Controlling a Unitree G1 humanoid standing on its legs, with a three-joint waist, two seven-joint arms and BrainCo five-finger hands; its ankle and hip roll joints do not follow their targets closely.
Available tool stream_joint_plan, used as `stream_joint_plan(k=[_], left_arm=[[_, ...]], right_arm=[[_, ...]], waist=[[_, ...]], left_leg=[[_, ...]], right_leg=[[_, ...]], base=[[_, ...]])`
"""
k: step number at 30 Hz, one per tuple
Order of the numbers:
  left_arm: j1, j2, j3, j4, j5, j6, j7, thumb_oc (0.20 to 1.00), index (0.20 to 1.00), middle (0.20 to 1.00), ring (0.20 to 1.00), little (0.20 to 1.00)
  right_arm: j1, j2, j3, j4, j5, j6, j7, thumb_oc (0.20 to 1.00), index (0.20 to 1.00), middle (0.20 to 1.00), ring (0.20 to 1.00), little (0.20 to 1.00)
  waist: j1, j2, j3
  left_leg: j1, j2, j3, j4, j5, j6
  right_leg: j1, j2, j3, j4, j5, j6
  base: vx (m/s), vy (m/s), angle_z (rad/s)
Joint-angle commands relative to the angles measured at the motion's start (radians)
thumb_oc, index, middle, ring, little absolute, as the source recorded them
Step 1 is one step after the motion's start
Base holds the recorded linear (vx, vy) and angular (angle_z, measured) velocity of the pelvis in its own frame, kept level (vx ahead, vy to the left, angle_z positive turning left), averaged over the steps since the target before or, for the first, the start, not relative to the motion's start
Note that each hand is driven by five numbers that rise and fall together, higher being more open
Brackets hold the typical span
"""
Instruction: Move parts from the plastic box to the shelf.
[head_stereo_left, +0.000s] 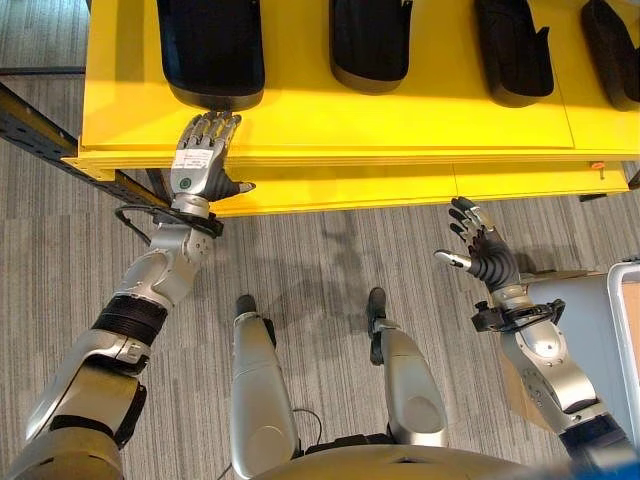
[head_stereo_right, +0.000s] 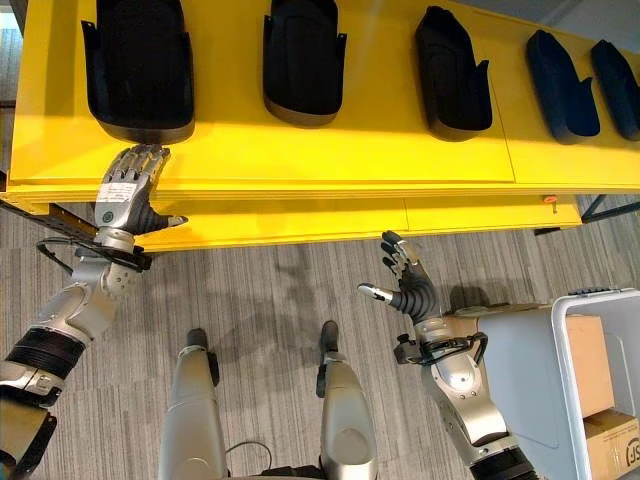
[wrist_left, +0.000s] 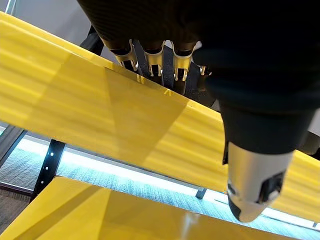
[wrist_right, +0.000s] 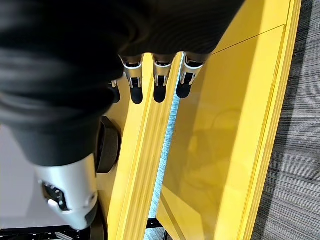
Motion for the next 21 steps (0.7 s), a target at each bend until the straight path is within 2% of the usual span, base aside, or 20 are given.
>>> stream_joint_plan(k=[1,21], left_arm=[[-0.030,-0.006,-0.004,0.062,-0.018,0.004,0.015,1.000,1.000,1.000,1.000,1.000],[-0.084,0.024,-0.002,0.077,-0.018,0.016,0.026,1.000,1.000,1.000,1.000,1.000]], right_arm=[[0.013,-0.057,-0.056,-0.076,-0.003,-0.057,-0.002,1.000,1.000,1.000,1.000,1.000],[0.020,-0.066,-0.059,-0.082,0.003,-0.060,0.004,1.000,1.000,1.000,1.000,1.000]], waist=[[-0.005,0.015,-0.034],[-0.013,0.022,-0.038]], left_leg=[[0.037,0.010,0.045,-0.148,0.115,0.005],[0.030,0.008,0.048,-0.138,0.111,0.006]], right_leg=[[-0.032,-0.035,0.018,0.191,-0.103,-0.018],[-0.048,-0.036,0.028,0.207,-0.108,-0.019]], base=[[0.00,0.000,0.00],[0.00,0.000,0.00]])
